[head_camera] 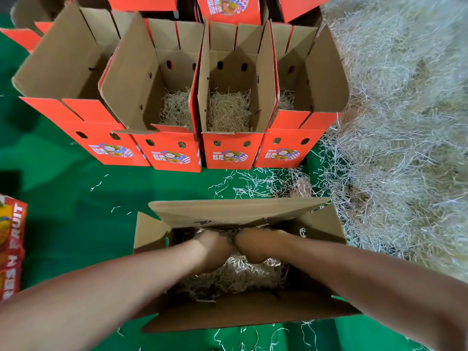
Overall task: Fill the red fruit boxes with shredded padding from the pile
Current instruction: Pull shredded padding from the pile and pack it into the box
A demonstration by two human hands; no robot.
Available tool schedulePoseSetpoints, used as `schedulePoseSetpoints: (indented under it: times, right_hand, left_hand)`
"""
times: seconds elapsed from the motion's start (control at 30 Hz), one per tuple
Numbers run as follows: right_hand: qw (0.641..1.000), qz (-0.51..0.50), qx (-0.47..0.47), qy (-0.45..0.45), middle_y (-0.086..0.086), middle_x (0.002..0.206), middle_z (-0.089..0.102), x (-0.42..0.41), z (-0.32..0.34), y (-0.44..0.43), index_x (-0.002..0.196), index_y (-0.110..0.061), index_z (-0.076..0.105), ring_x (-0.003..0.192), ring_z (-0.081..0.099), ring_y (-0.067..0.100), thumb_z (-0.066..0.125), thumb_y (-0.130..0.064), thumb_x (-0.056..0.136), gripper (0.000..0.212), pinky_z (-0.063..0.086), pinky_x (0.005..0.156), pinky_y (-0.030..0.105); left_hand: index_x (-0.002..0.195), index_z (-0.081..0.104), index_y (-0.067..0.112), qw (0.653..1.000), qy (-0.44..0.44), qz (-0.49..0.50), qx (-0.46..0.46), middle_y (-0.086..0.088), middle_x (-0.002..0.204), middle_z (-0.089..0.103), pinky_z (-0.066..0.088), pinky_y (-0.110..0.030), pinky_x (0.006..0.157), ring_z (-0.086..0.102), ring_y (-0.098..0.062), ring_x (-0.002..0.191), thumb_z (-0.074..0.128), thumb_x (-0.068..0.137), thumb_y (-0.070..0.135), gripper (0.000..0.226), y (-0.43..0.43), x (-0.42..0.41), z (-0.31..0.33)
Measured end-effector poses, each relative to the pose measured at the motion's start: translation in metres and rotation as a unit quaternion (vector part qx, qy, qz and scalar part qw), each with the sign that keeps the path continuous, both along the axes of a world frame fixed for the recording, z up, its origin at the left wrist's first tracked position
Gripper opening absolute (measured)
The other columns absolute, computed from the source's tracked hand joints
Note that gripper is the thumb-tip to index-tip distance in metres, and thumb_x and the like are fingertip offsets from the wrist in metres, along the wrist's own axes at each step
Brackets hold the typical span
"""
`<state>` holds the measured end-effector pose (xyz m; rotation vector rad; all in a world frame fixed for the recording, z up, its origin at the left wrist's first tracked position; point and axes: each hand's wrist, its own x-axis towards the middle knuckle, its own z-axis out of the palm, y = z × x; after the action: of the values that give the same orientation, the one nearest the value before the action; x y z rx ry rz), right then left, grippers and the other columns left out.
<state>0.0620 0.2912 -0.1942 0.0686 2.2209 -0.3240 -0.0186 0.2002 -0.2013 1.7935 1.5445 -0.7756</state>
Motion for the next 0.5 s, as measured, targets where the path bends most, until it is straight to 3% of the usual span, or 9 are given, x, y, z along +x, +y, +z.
schedulePoseSetpoints:
  times: [0.07,0.13,0.2,0.27,0.37,0.43,0.5]
  right_hand:
    - [0.999,0.017,0.047,0.017,0.014,0.113,0.062,0.005,-0.004,-0.007,0.111,-0.003,0.059,0.085,0.061,0.027,0.06,0.001,0.081,0.031,0.041,0.065,0.029]
    - [0.998,0.043,0.048,-0.016,0.014,0.122,0.057,0.013,-0.009,-0.007,0.122,-0.004,0.054,0.101,0.059,0.03,0.059,-0.001,0.084,0.039,0.043,0.071,0.032]
    - [0.995,0.075,0.059,-0.033,0.015,0.123,0.056,0.018,-0.009,-0.005,0.121,-0.003,0.054,0.104,0.057,0.031,0.054,-0.003,0.087,0.034,0.045,0.075,0.035]
    - [0.994,0.074,0.077,0.02,0.016,0.111,0.063,0.018,-0.005,-0.005,0.109,-0.004,0.062,0.094,0.062,0.031,0.056,-0.002,0.085,0.025,0.044,0.065,0.033]
    - [0.986,0.053,0.152,0.035,0.012,0.11,0.063,0.014,0.003,-0.006,0.107,-0.006,0.063,0.094,0.062,0.028,0.061,-0.009,0.085,0.023,0.043,0.061,0.032]
    - [0.979,0.077,0.182,-0.057,0.012,0.122,0.056,0.019,-0.001,0.002,0.118,-0.006,0.057,0.106,0.057,0.029,0.053,-0.013,0.09,0.029,0.048,0.072,0.037]
    - [0.975,0.066,0.138,-0.158,0.014,0.134,0.047,0.025,-0.002,0.012,0.13,-0.006,0.048,0.118,0.049,0.03,0.048,-0.015,0.093,0.038,0.045,0.089,0.041]
  left_hand:
    - [0.121,0.054,0.002,0.993,-0.072,0.091,0.017,-0.018,0.125,0.056,0.046,-0.041,0.089,0.056,-0.034,0.112,0.039,0.095,0.009,0.031,0.003,0.002,-0.003]
    - [0.13,0.048,0.005,0.983,-0.081,0.15,-0.065,-0.016,0.134,0.05,0.039,-0.041,0.1,0.048,-0.033,0.121,0.038,0.098,0.023,0.038,-0.003,0.003,-0.016]
    - [0.14,0.037,0.011,0.985,-0.04,0.124,-0.11,-0.013,0.142,0.042,0.035,-0.041,0.106,0.041,-0.031,0.129,0.043,0.096,0.03,0.048,-0.008,0.0,-0.024]
    - [0.14,0.039,0.009,0.988,-0.004,0.044,-0.151,-0.017,0.14,0.044,0.042,-0.041,0.1,0.045,-0.033,0.125,0.049,0.093,0.016,0.049,-0.009,-0.005,-0.027]
    - [0.116,0.061,0.008,0.998,0.007,-0.066,-0.022,-0.016,0.113,0.062,0.051,-0.04,0.078,0.059,-0.032,0.104,0.055,0.085,0.012,0.032,0.0,-0.001,-0.013]
    - [0.102,0.065,0.007,0.992,-0.027,-0.061,0.108,-0.013,0.101,0.063,0.048,-0.038,0.073,0.058,-0.029,0.097,0.055,0.082,0.017,0.024,0.005,0.007,-0.003]
    - [0.106,0.063,0.004,0.984,-0.079,-0.023,0.158,-0.015,0.109,0.057,0.046,-0.036,0.074,0.055,-0.029,0.1,0.055,0.081,0.009,0.027,0.007,0.014,-0.004]
